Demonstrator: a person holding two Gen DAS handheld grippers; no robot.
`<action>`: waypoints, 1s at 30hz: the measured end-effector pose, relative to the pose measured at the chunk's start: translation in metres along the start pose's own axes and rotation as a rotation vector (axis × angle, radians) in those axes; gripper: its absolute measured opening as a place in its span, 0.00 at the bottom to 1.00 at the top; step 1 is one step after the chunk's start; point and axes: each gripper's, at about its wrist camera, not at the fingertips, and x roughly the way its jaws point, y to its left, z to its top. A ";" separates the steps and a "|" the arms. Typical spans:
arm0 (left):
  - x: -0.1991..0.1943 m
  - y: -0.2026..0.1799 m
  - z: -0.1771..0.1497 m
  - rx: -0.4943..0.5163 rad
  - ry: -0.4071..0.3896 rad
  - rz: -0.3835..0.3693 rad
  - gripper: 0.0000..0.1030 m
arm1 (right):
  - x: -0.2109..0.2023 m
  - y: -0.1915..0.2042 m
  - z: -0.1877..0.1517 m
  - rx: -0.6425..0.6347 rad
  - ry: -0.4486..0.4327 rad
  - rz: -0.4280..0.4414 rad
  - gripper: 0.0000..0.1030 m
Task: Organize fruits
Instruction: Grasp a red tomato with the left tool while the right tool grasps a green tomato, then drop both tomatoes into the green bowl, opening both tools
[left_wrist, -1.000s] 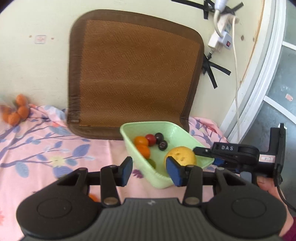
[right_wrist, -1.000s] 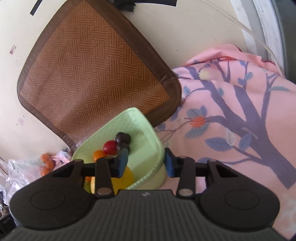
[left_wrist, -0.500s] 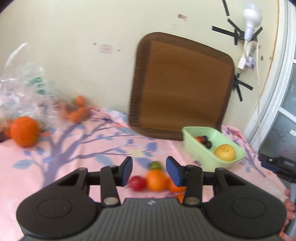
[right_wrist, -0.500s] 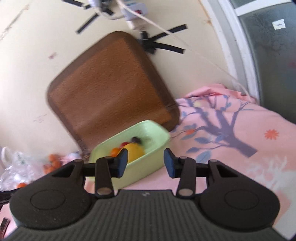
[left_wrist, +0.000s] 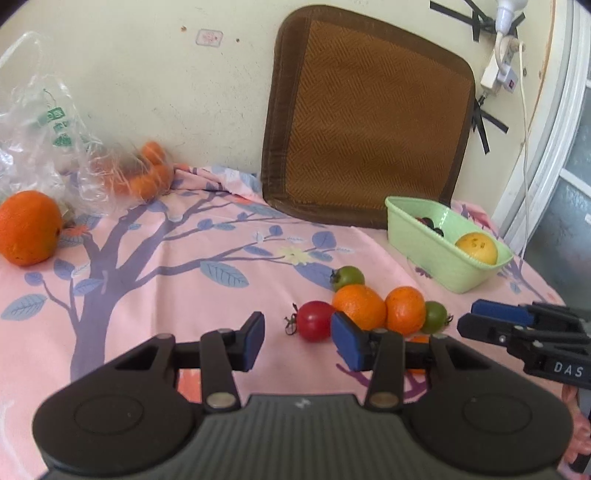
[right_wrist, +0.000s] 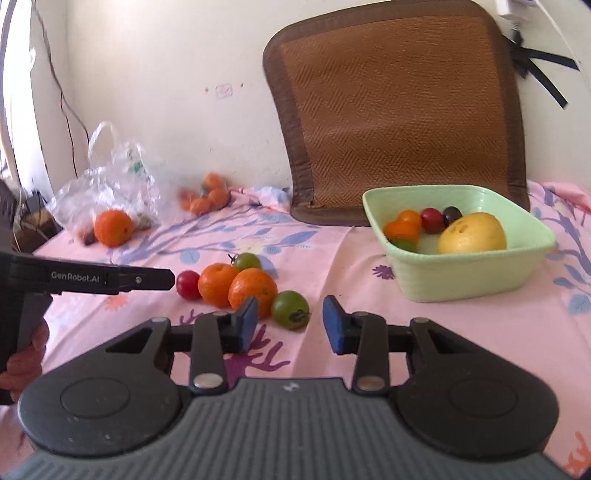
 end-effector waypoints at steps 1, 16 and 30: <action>0.003 0.001 0.000 0.003 0.007 -0.006 0.40 | 0.003 0.002 0.001 -0.015 0.006 -0.006 0.40; 0.025 -0.008 0.005 0.023 0.029 -0.063 0.34 | 0.033 0.008 -0.001 -0.085 0.082 -0.037 0.29; 0.006 -0.056 0.035 0.020 -0.026 -0.193 0.32 | -0.032 -0.028 -0.002 0.016 -0.141 -0.173 0.29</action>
